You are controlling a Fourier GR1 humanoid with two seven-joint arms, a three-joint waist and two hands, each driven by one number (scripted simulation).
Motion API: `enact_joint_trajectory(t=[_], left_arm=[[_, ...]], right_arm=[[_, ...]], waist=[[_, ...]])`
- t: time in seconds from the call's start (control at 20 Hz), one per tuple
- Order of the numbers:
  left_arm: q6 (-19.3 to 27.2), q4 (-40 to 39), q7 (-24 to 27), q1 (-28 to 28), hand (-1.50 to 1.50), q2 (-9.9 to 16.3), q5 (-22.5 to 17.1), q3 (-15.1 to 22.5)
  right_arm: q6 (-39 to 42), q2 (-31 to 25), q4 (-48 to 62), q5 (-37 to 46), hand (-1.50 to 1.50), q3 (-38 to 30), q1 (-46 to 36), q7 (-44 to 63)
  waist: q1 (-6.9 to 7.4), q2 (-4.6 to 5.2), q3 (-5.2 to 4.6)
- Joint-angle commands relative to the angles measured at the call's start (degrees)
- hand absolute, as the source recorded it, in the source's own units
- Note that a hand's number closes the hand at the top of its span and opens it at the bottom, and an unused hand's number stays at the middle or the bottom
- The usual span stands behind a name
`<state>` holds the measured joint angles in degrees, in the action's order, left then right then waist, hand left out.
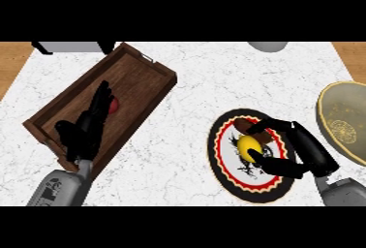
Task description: Pick the lemon from the plate and place it in the bowl
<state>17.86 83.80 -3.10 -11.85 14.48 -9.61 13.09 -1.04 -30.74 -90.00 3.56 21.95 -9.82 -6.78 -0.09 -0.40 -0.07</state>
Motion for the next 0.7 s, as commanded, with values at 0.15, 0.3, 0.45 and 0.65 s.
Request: enact_joint_trajectory(t=[0.15, 0.3, 0.45, 0.65], left_arm=[[-2.6, 2.5, -0.2, 1.1, 0.0, 0.4, 0.0, 1.1], [0.1, 8.5, -5.3, 1.5, 0.0, 0.1, 2.7, 2.7], [-4.9, 3.9, -1.5, 1.1, 0.0, 0.7, 0.4, -1.2], [-3.1, 7.7, -3.9, 3.3, 0.0, 0.2, 1.9, 0.9]], right_arm=[[-4.0, 8.3, -1.7, -5.6, -1.5, -1.9, 11.5, -21.9], [-4.9, 6.3, -6.3, -2.9, -1.5, -3.1, 14.0, -24.6], [-7.0, 5.4, -12.2, 1.3, -1.5, -4.8, 13.6, -17.0], [-7.6, 0.9, -19.5, 5.2, -1.5, -6.7, 9.8, 0.8]], waist=[[-0.59, 0.28, 0.17], [-0.19, 0.13, 0.13], [-0.21, 0.3, 0.05], [0.05, 0.18, 0.01]])
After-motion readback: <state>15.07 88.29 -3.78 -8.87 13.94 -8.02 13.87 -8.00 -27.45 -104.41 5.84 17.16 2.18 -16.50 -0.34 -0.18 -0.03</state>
